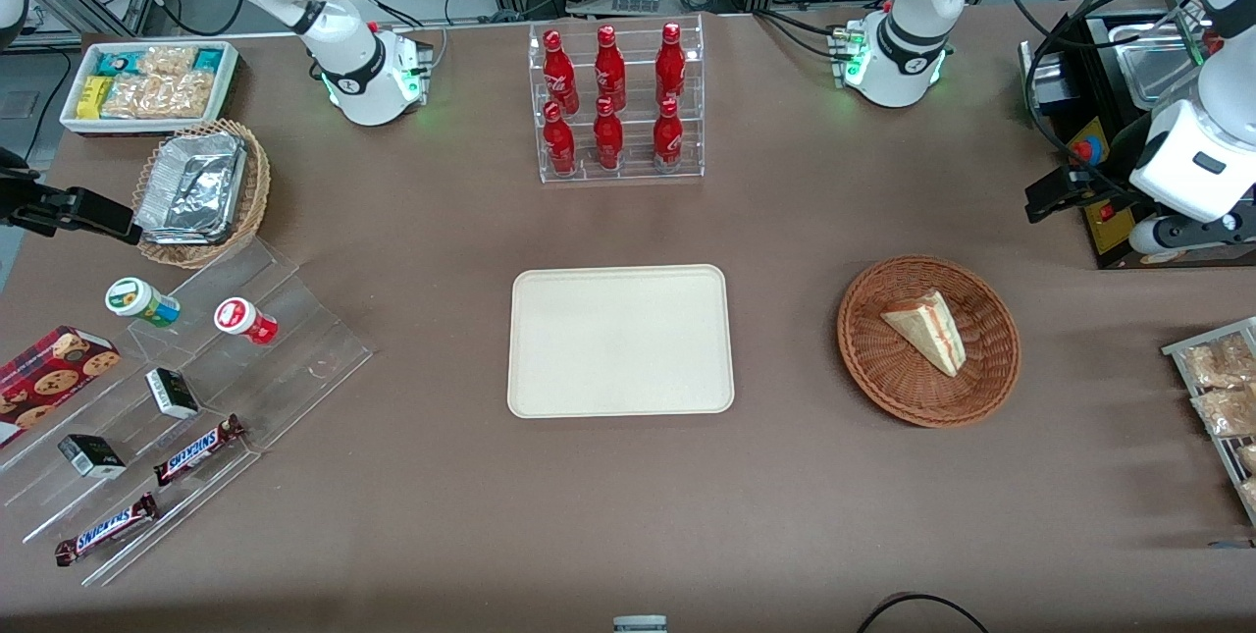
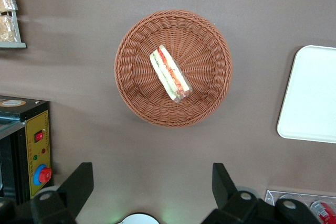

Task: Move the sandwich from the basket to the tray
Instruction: 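Move the left gripper over the sandwich in the wicker basket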

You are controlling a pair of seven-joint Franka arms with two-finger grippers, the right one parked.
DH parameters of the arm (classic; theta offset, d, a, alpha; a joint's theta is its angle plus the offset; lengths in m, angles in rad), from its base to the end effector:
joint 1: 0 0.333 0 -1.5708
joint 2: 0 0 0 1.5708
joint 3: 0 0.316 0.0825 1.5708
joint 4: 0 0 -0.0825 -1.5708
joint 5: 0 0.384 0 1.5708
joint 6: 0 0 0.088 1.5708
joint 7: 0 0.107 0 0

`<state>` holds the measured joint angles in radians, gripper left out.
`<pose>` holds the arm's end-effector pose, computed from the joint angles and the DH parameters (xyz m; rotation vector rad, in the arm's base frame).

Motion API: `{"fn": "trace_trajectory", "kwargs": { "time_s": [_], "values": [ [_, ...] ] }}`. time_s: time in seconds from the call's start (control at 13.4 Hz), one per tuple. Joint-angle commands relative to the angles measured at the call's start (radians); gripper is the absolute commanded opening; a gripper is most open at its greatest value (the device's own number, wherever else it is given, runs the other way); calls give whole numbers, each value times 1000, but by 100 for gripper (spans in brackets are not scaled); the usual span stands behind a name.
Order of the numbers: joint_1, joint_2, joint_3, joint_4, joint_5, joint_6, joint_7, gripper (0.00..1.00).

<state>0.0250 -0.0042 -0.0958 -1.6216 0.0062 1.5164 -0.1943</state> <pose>0.5440 -0.0380 0.5985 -3.1119 -0.1925 0.1549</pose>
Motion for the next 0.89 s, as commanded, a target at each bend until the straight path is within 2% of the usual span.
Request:
{"fn": "trace_trajectory", "kwargs": {
  "time_s": [0.0, 0.3, 0.52, 0.6, 0.82],
  "values": [
    [-5, -2, 2, 2, 6, -2, 7, 100],
    [-2, -7, 13, -67, 9, 39, 12, 100],
    [-1, -46, 21, -242, 14, 218, -4, 100],
    [0, -46, 21, -283, 14, 281, -31, 100],
    [-2, -34, 21, -397, 17, 471, -283, 100]
  ]
}}
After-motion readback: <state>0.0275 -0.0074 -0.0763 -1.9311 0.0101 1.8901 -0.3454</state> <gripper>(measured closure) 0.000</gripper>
